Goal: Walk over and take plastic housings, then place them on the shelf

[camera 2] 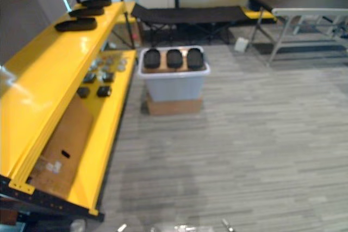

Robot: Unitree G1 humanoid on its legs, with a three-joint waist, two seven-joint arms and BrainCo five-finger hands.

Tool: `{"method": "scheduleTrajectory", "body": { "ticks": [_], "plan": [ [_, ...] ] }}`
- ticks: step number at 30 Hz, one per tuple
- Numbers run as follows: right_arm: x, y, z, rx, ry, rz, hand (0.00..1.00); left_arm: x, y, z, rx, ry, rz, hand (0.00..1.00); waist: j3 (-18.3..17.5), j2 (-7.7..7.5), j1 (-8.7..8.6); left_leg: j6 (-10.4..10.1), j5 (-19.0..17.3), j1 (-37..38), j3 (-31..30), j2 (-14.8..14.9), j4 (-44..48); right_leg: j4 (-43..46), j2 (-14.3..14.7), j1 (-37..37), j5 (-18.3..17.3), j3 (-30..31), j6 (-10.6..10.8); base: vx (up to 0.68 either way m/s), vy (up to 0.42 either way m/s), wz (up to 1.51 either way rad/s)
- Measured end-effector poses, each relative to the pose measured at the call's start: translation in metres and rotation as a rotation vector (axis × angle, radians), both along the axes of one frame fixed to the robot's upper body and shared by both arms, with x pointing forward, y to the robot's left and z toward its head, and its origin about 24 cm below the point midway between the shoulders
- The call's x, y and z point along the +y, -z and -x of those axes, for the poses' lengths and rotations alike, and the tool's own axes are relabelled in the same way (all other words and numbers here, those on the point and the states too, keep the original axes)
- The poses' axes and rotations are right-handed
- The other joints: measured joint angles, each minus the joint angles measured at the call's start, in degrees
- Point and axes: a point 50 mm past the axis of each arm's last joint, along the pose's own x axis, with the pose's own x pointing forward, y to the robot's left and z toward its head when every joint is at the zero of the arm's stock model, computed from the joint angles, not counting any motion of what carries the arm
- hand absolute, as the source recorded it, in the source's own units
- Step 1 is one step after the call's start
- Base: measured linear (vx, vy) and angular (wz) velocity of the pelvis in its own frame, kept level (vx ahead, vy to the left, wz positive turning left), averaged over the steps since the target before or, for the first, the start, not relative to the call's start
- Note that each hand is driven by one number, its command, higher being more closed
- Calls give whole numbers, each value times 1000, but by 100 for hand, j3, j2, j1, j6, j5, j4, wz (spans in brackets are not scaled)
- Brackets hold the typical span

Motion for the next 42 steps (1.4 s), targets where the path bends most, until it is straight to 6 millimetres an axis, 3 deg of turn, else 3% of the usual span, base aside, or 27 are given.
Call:
{"method": "scheduleTrajectory", "body": {
  "ticks": [3, 6, 7, 8, 10, 12, 15, 16, 18, 19, 20, 22, 23, 25, 28, 29, 30, 31, 33, 34, 35, 36, 37, 39, 40, 41, 42],
  "plan": [
    [-1, 0, 1, -12, 59, -6, 0, 0, 0, -1, -2, 1, 0, 0, 18, -19, 4, 109, -99, -50, -48, -84, 2, 785, -238, -290, -321, -96, 89, 29, 82, 19],
    [-3, -2, -9, -62, 105, -4, 0, 1, 0, -2, -1, 32, -5, 0, 207, 7, -6, 254, -120, 129, -49, 19, 6, 2329, -414, -916, -343, -65, 140, 49, 84, -5],
    [-1, -2, -5, -60, 123, -13, 0, 4, -2, -7, -8, 46, -16, 0, 294, 38, -44, 315, -170, 247, -114, 102, 33, 2626, -390, -1033, -551, -56, 16, 89, 71, 16],
    [8, 1, 5, -34, 130, -44, 0, 8, -2, -9, -8, 48, -25, 0, 324, -53, -41, 295, -219, 312, -196, 182, 33, 2497, -261, -1041, -779, 68, -83, 53, 37, 26],
    [13, 3, 17, -8, 170, -71, 0, 11, -3, -12, -15, 43, -34, 0, 355, -114, -39, 249, -283, 316, -273, 289, 35, 2257, -127, -1266, -820, 109, -127, 134, -13, 18],
    [12, 4, 30, 32, 198, -83, 0, 9, -3, -13, -21, 17, -24, 0, 378, -65, -64, 154, -369, 340, -275, 407, 37, 1965, -8, -1552, -758, 99, -108, 179, -23, 4],
    [19, 5, 55, 78, 233, -122, 0, 7, -2, -9, -33, -83, -3, 0, 374, -61, -78, -211, -675, 738, -40, 470, 45, 1535, -13, -1845, -315, 55, -229, 269, -47, -18],
    [20, 5, 59, 87, 226, -126, 0, 7, -2, -9, -38, -94, 0, 0, 370, -57, -88, -236, -787, 806, 1, 484, 122, 1521, -25, -1870, -243, 48, -231, 169, -52, -18],
    [26, 5, 65, 93, 212, -145, 0, 5, -4, -15, -83, -143, 16, 0, 358, -52, -89, -394, -1389, 769, 56, 618, 754, 1713, -43, -2054, -195, 49, -332, 336, -167, -21],
    [21, 4, 66, 85, 191, -137, 0, 0, -4, -16, -99, -177, 28, 0, 287, 69, -142, -523, -1743, 714, 101, 836, 1095, 1990, 43, -2167, -121, -9, -468, 468, -237, -16],
    [17, 4, 66, 77, 183, -131, 0, -1, -4, -12, -96, -199, 35, 0, 206, 164, -169, -623, -1817, 700, 137, 977, 1276, 2039, 135, -2155, -103, -80, -475, 554, -262, -10],
    [5, 3, 58, 47, 150, -85, 0, -4, -5, -20, -129, -244, 47, 0, 127, 216, -163, -805, -1723, -53, 107, 1460, 3185, 1815, 429, -1884, -114, -183, -864, 515, -262, -11],
    [-11, 0, 42, -5, 125, -25, 0, -2, -8, -34, -166, -243, 47, 0, 169, 366, -147, -692, -1580, -811, 233, 1880, 4833, 1423, 615, -1457, -110, -195, -882, 390, -232, -8],
    [-26, -4, 26, -55, 109, 27, 0, -5, -9, -43, -185, -237, 56, 0, 293, 419, -141, -646, -1612, -1144, 328, 2022, 5596, 1021, 706, -883, -113, -173, -885, 513, -226, -5],
    [-38, -13, -19, -192, 68, 94, 0, -11, -10, -50, -221, -222, 67, 0, 334, 449, 113, -529, -1678, -1752, 320, 1467, 5122, 485, 572, -107, -193, 102, -884, 443, -76, -32],
    [-39, -18, -41, -255, 48, 110, 0, -15, -12, -54, -245, -204, 73, 0, 352, 464, 188, -479, -1590, -2140, 281, 1072, 4084, 451, 450, 48, -362, 149, -833, 413, 41, -27],
    [-40, -20, -48, -271, 36, 115, 0, -17, -12, -53, -249, -202, 80, 0, 356, 471, 223, -453, -1382, -2224, 270, 896, 3421, 463, 403, 99, -450, 170, -819, 303, 113, -18],
    [-41, -22, -54, -288, 23, 125, 0, -19, -10, -47, -237, -194, 89, 0, 395, 544, 330, -511, -863, -2344, 174, 674, 2195, 456, 389, 203, -626, 237, -764, 227, 120, -21],
    [-35, -22, -59, -287, -8, 120, 0, -20, -6, -29, -194, -204, 91, 0, 423, 598, 487, -502, -175, -2510, 9, 696, 1984, 404, 479, 431, -810, 406, -745, 358, 209, -39],
    [-26, -20, -56, -275, -32, 99, 0, -17, -3, -10, -147, -237, 85, 0, 409, 524, 546, -163, 227, -2507, 27, 667, 2160, 343, 467, 599, -980, 538, -739, 578, 286, -25],
    [-22, -18, -57, -266, -35, 80, 0, -14, -2, -4, -123, -233, 76, 0, 434, 417, 555, 125, 5, -2666, 110, 668, 2630, 423, 378, 668, -1149, 538, -730, 534, 233, -9],
    [-22, -18, -58, -265, -36, 78, 0, -12, -2, -4, -117, -230, 69, 0, 472, 391, 583, 224, -229, -2759, 130, 676, 2911, 500, 357, 680, -1193, 545, -746, 535, 197, -2],
    [-21, -18, -57, -247, -45, 74, 0, -11, -2, -3, -109, -226, 64, 0, 498, 338, 624, 308, -604, -2827, 144, 668, 3272, 617, 325, 688, -1086, 584, -611, 516, 192, 1],
    [-16, -14, -50, -204, -80, 80, 0, -7, -1, -1, -94, -206, 46, 0, 511, 206, 611, 420, -820, -2446, 133, 438, 3068, 1698, 57, 443, -1064, 721, -379, 547, 243, 15],
    [-11, -12, -46, -188, -85, 65, 0, -2, -2, -2, -98, -199, 27, 0, 495, 88, 613, 423, -828, -2008, 117, 229, 2649, 3275, -299, -183, -964, 798, 303, 479, 215, 15],
    [-7, -10, -44, -180, -90, 56, 0, 0, -2, -2, -101, -198, 18, 0, 492, 39, 595, 427, -833, -1804, 104, 131, 2477, 4028, -445, -498, -859, 869, 614, 477, 165, 22],
    [-2, -8, -38, -158, -109, 59, 0, 2, -3, -4, -113, -194, -4, 0, 500, -14, 539, 432, -864, -1381, 75, 22, 2201, 5053, -692, -951, -898, 769, 536, 569, 171, 17]
  ]
}}
